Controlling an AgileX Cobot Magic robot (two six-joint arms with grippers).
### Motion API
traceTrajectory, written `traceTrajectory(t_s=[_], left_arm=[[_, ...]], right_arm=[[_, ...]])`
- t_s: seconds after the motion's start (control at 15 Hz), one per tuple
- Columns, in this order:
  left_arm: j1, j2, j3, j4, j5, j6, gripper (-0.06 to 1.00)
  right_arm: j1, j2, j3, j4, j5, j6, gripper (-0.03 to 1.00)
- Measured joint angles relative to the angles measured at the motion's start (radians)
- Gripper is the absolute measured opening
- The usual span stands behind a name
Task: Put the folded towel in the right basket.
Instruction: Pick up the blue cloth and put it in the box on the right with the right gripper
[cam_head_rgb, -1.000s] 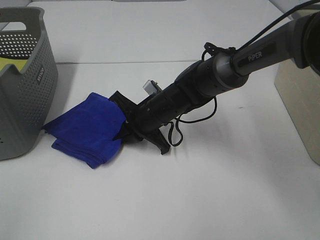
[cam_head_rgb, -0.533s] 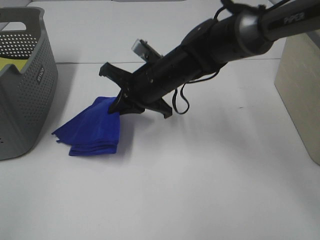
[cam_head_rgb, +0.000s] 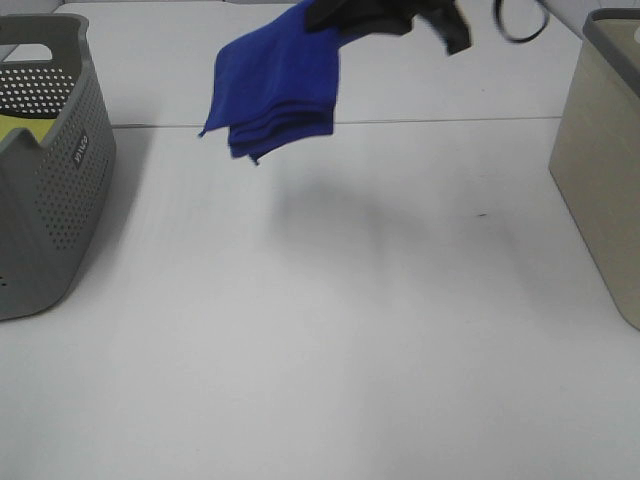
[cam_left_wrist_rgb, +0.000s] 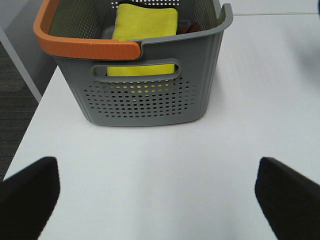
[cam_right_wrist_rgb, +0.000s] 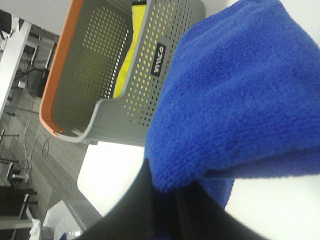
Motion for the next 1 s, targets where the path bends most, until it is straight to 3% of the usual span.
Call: traceTrajectory(t_s=[0.33,0.73,0.87,1.0], left_arm=[[0.0,0.0,0.0,0.0,0.0,0.0,0.99],[0.0,0.0,0.0,0.0,0.0,0.0,0.99],[0.0,0.0,0.0,0.0,0.0,0.0,0.99],[0.0,0.0,0.0,0.0,0.0,0.0,0.99]], right_arm=[[-0.346,-0.21,0.0,-0.006,0.109,-0.001,0.05],[-0.804,-0.255,0.021,-0.051,0.267,0.031,0.05],[-0.902,-0.259,0.077,-0.022,0.255,0.051,0.05],[-0.957,-0.261,0.169,-0.011,0.159,0.05,0.05]])
